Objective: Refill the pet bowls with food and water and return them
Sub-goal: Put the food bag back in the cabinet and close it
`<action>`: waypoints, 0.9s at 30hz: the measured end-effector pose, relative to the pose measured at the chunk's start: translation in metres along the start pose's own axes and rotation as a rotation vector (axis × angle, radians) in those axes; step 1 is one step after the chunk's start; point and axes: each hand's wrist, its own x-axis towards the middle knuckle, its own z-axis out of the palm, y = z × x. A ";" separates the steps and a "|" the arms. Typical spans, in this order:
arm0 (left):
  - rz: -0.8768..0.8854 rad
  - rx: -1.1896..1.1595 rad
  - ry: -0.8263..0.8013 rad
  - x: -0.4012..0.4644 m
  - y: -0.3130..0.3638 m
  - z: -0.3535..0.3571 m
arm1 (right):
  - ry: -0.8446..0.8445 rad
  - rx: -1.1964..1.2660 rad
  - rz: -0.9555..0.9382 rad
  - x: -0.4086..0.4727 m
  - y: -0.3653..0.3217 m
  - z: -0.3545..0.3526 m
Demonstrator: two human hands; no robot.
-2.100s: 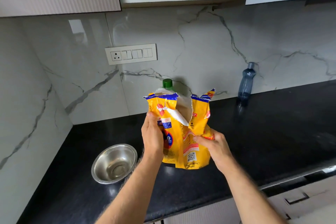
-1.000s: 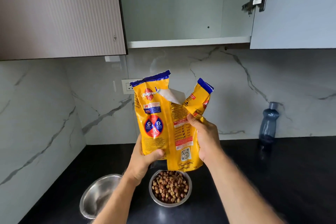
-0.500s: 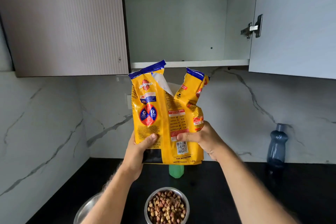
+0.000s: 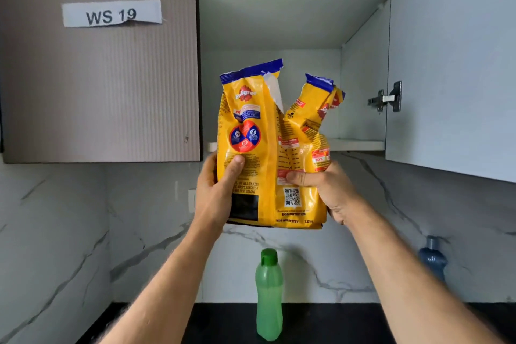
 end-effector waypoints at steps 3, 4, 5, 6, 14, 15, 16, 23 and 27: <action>0.055 -0.015 -0.039 0.038 0.019 0.006 | 0.013 -0.004 -0.041 0.025 -0.030 0.000; 0.067 -0.023 -0.051 0.050 0.024 0.009 | 0.019 -0.014 -0.052 0.033 -0.040 0.000; 0.077 -0.034 -0.064 0.063 0.029 0.012 | 0.030 -0.030 -0.061 0.041 -0.048 0.000; 0.084 -0.043 -0.074 0.074 0.033 0.015 | 0.047 -0.047 -0.068 0.049 -0.055 -0.001; 0.066 -0.082 -0.096 0.135 0.037 0.038 | 0.222 -0.134 -0.052 0.097 -0.082 -0.010; 0.056 -0.085 -0.099 0.140 0.036 0.040 | 0.237 -0.141 -0.046 0.101 -0.082 -0.012; 0.047 -0.088 -0.106 0.145 0.034 0.043 | 0.253 -0.143 -0.035 0.104 -0.082 -0.015; -0.022 -0.082 -0.181 0.189 0.029 0.080 | 0.382 -0.162 -0.018 0.134 -0.091 -0.046; -0.059 -0.044 -0.225 0.219 0.019 0.099 | 0.443 -0.196 -0.018 0.155 -0.091 -0.064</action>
